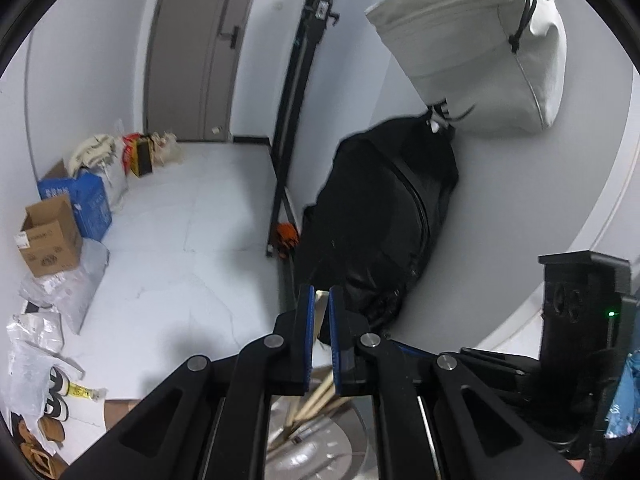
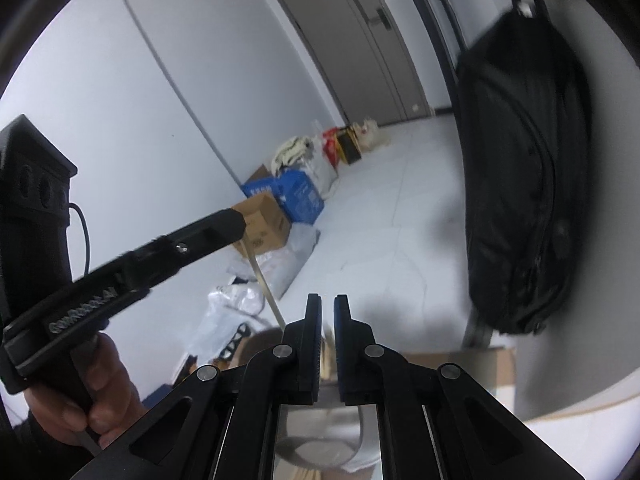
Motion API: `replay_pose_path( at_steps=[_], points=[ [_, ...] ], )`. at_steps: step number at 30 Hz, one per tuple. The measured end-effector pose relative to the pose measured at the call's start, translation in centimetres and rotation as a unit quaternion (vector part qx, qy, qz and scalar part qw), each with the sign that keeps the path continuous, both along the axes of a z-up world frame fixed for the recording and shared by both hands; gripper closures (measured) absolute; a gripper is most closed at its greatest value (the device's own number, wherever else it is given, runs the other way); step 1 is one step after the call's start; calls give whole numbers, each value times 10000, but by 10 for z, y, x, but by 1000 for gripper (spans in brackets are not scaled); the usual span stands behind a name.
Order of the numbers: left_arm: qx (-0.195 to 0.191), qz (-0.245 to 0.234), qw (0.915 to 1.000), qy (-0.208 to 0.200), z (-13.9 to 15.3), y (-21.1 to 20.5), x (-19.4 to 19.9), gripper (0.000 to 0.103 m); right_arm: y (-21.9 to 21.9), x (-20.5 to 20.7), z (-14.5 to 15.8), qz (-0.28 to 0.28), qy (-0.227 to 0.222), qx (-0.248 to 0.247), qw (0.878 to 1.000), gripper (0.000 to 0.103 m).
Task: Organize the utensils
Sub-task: 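Carry both chopsticks over the white holder and release them inside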
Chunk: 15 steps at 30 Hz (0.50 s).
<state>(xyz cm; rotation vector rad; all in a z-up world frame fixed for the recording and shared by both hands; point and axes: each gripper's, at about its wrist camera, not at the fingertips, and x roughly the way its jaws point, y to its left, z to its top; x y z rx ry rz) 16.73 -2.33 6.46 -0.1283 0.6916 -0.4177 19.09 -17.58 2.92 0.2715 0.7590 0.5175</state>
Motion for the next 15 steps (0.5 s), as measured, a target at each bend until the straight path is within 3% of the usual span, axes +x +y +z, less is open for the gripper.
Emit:
replay_pose_path(
  at_steps=[6, 9, 13, 15],
  points=[
    [-109, 131, 9995, 264, -2, 10, -4, 90, -11, -9, 0, -84, 37, 134, 9999, 95],
    [-108, 269, 9993, 249, 1, 14, -10, 81, -19, -14, 3, -176, 17, 131, 9998, 85],
    [-97, 476, 9987, 175, 4, 18, -20, 72, -25, -24, 11, -274, -78, 202, 9994, 64],
    [-107, 549, 9984, 125, 6, 18, -27, 66, -26, -29, 15, -276, -123, 256, 9992, 61]
  ],
)
